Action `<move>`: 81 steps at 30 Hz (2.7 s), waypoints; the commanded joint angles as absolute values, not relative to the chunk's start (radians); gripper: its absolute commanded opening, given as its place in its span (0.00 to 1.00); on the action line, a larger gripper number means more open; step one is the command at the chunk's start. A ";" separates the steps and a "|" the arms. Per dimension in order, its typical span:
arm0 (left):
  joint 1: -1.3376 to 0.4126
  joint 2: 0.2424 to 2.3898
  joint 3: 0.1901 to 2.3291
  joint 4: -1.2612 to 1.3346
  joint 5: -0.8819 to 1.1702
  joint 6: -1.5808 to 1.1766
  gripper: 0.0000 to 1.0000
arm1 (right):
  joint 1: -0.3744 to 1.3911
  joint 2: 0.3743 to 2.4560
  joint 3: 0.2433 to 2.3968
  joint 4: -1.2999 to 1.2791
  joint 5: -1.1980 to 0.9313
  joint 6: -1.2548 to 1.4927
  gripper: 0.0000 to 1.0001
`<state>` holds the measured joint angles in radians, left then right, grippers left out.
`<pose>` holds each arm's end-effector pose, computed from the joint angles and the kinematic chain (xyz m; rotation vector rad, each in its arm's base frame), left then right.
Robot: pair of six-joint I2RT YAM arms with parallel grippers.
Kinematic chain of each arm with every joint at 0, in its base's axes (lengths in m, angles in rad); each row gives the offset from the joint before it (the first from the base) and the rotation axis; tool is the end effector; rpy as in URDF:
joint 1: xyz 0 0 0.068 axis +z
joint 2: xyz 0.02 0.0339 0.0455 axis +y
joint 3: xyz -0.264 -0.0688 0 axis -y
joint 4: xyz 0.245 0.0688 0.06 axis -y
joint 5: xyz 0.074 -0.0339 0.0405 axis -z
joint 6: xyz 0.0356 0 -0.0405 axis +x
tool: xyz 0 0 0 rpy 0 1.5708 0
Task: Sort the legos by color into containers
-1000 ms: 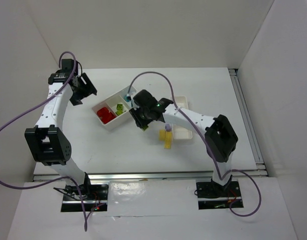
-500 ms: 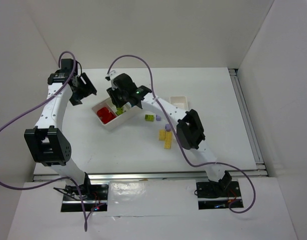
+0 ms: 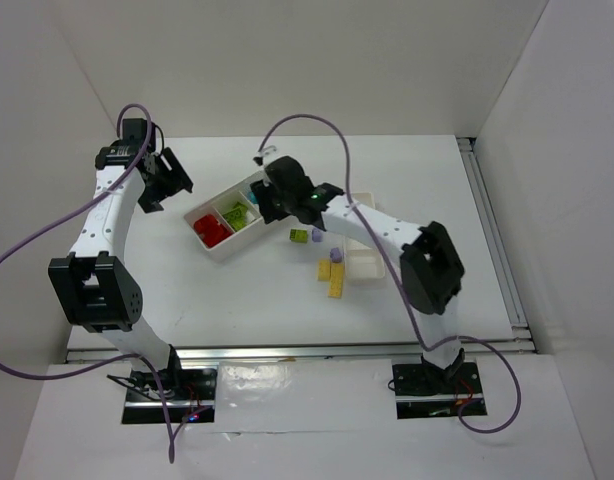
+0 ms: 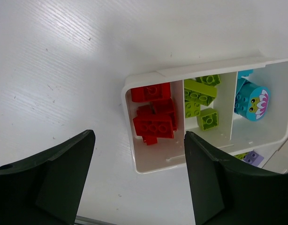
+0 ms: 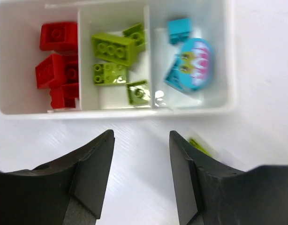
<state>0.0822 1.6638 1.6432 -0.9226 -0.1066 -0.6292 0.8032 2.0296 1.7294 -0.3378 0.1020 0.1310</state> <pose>0.3534 0.0329 0.3427 -0.9142 2.3361 -0.0910 0.3336 0.3404 0.2699 -0.6827 2.1283 0.4047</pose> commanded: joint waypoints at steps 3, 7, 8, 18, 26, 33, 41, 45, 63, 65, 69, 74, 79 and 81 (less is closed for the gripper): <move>0.087 1.631 1.661 -0.919 -0.095 -0.629 0.86 | 0.736 1.812 1.542 -0.311 0.186 0.224 0.58; 0.087 1.631 1.661 -0.919 -0.086 -0.629 0.86 | 0.712 1.825 1.502 -0.469 0.176 0.258 0.70; 0.087 1.631 1.661 -0.919 -0.086 -0.629 0.86 | 0.712 1.825 1.484 -0.504 0.176 0.273 0.72; 0.087 1.640 1.661 -0.910 -0.075 -0.629 0.86 | 0.712 1.960 1.503 -0.454 0.057 0.284 0.75; 0.087 1.640 1.661 -0.910 -0.084 -0.629 0.86 | 0.703 2.121 1.594 -0.454 0.090 0.252 0.75; 0.087 1.640 1.680 -0.910 -0.084 -0.629 0.86 | 0.703 2.198 1.638 -0.463 0.225 0.209 0.80; 0.087 1.649 1.680 -0.910 -0.084 -0.629 0.86 | 0.684 2.212 1.637 -0.410 0.229 0.176 0.69; 0.087 1.649 1.680 -0.910 -0.075 -0.629 0.86 | 0.693 2.152 1.569 -0.354 0.229 0.176 0.58; 0.087 1.647 1.680 -0.910 -0.084 -0.629 0.86 | 0.762 1.943 1.747 -0.356 0.042 0.186 0.50; 0.087 1.638 1.680 -0.910 -0.104 -0.629 0.86 | 0.772 2.014 1.848 -0.347 0.015 0.186 0.50; 0.087 1.638 1.680 -0.910 -0.104 -0.629 0.86 | 0.781 2.146 2.017 -0.324 -0.043 0.176 0.50; 0.087 1.638 1.700 -0.928 -0.114 -0.620 0.86 | 0.781 2.340 2.230 -0.308 -0.106 0.176 0.50; 0.087 1.638 1.700 -0.928 -0.136 -0.620 0.86 | 0.781 2.327 2.275 -0.314 -0.150 0.187 0.93; 0.087 1.638 1.700 -0.928 -0.137 -0.620 0.86 | 0.781 2.271 2.226 -0.314 -0.079 0.178 0.95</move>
